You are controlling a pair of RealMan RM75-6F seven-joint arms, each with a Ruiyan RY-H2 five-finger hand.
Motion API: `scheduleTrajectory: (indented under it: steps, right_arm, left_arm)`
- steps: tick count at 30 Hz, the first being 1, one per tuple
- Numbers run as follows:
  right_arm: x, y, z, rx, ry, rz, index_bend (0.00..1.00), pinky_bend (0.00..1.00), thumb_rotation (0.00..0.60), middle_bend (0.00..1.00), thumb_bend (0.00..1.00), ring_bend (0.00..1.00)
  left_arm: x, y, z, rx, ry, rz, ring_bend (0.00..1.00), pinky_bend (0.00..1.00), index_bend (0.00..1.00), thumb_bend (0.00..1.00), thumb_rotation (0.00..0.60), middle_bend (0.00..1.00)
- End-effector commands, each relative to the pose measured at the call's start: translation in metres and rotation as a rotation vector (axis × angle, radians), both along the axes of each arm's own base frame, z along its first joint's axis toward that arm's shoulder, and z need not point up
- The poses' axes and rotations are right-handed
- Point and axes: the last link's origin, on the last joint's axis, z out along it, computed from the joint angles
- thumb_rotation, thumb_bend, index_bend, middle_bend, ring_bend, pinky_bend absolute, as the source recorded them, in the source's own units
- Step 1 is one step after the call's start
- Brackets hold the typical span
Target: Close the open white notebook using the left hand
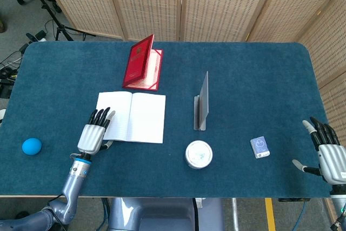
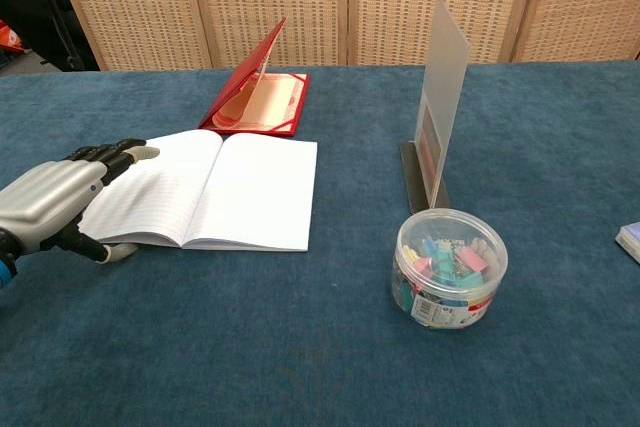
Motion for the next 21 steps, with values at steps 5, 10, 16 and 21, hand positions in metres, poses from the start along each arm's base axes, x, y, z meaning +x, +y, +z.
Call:
scheduleTrajectory:
  steps: [5,10,16,21]
  right_arm:
    - [0.0,-0.0001,0.0002,0.0,-0.001,-0.001,0.0,0.0,0.6,0.0,0.0,0.0]
    - [-0.0001,0.0001,0.0006,0.0,-0.002,0.0,0.0,0.0,0.6,0.0,0.0,0.0]
    - [-0.0003,0.0002,0.0007,0.001,-0.003,0.0,0.0,0.0,0.6,0.0,0.0,0.0]
    - [-0.0003,0.0002,0.0008,0.001,-0.003,0.0,0.0,0.0,0.6,0.0,0.0,0.0]
  left_arm:
    - [-0.0014,0.0005,0.002,0.007,0.017,-0.011,0.0,0.0,0.0,0.77,0.6,0.0]
    - [-0.0016,0.0011,0.0035,0.01,0.02,-0.016,0.0,0.0,0.0,0.78,0.6,0.0]
    - [-0.0014,0.0018,0.0053,0.016,0.024,-0.021,0.0,0.0,0.0,0.78,0.6,0.0]
    - [-0.0009,0.003,0.0074,0.025,0.047,-0.046,0.0,0.0,0.0,0.78,0.6,0.0]
